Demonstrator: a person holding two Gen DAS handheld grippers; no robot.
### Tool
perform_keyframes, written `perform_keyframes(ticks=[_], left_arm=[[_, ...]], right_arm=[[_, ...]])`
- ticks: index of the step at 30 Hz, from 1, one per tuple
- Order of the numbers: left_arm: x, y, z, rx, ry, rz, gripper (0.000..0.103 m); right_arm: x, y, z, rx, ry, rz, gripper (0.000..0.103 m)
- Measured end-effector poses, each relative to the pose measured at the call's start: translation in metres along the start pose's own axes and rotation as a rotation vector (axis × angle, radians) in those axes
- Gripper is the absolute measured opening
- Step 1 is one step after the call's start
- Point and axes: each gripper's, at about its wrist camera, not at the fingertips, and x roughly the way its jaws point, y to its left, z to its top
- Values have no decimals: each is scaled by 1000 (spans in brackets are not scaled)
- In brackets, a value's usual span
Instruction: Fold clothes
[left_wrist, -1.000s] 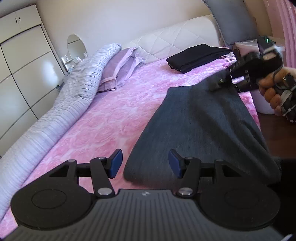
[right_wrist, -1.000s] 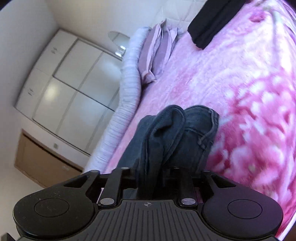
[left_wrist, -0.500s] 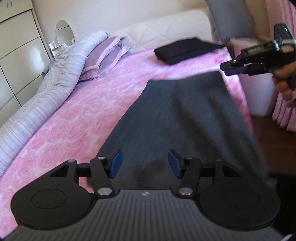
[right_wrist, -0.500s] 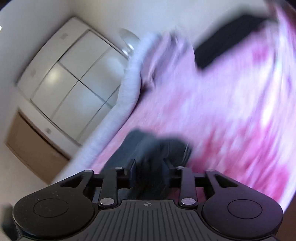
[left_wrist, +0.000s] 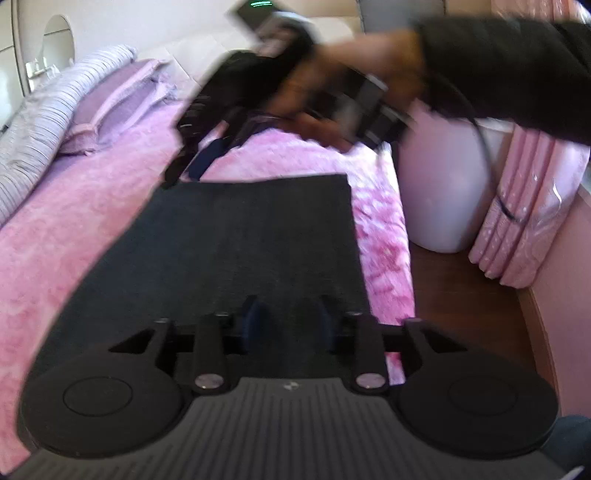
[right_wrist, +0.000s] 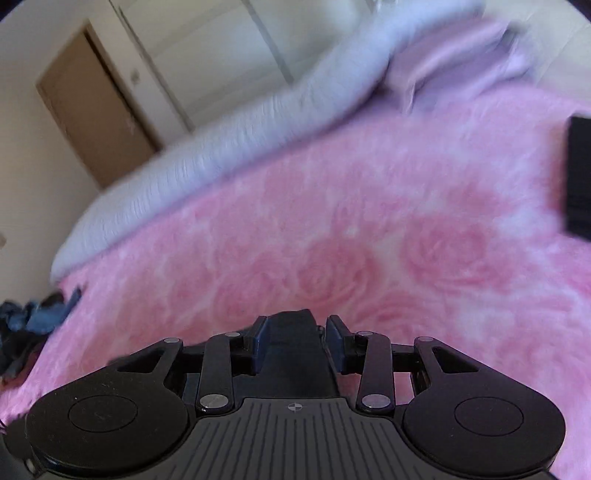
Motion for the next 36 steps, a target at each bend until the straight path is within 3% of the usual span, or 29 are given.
perform_keyframes(ticks=[1, 2, 4, 6, 9, 12, 13, 14, 15, 16, 18, 21, 23, 25, 27, 28, 30, 31, 33, 36], left_arm=[[1, -3, -4, 3, -7, -1, 18], [1, -6, -7, 12, -20, 9, 16], [2, -15, -11, 49, -36, 33, 6], [5, -27, -13, 94, -37, 48, 0], [7, -36, -13, 135, -35, 62, 0], [2, -25, -11, 41, -35, 35, 0], [-2, -20, -11, 8, -38, 35, 5], [-8, -15, -12, -23, -44, 45, 12], [-15, -10, -13, -55, -58, 69, 28], [-24, -2, -15, -94, -80, 91, 34], [-44, 18, -25, -187, -108, 133, 33], [-58, 51, -46, -269, -71, 214, 32], [-60, 74, -62, -292, -20, 266, 33], [-57, 92, -77, -273, -5, 254, 32], [-60, 103, -85, -267, -17, 214, 29], [-65, 104, -84, -271, -16, 228, 25], [-75, 105, -82, -278, -11, 260, 25], [-81, 106, -84, -284, -13, 292, 30], [-97, 111, -90, -305, -23, 347, 31], [-116, 123, -104, -386, -41, 366, 31]], right_arm=[[16, -8, 9, 20, 65, 19, 37], [23, -10, 12, 16, 98, 11, 25], [37, -11, 17, 15, 134, 17, 20], [50, -12, 23, 23, 122, 10, 15], [74, -19, 33, 29, 81, -36, 6], [61, -18, 36, 55, 1, -32, 6], [48, -14, 33, 50, -31, -39, 6], [33, -9, 30, 38, -63, -52, 8], [18, -3, 26, 27, -95, -65, 12], [2, 4, 19, 1, -122, -79, 13], [-33, 24, -10, -55, -169, -96, 19], [-69, 43, -68, -111, -228, -49, 24], [-70, 43, -102, -135, -190, -71, 25], [-68, 31, -127, -118, -185, -115, 23], [-81, 28, -138, -27, -238, -119, 24], [-87, 31, -142, 4, -259, -136, 24], [-100, 46, -154, 14, -297, -188, 35], [-104, 51, -161, 24, -314, -192, 40], [-111, 57, -178, 90, -358, -168, 62], [-104, 61, -198, 228, -404, -92, 70]])
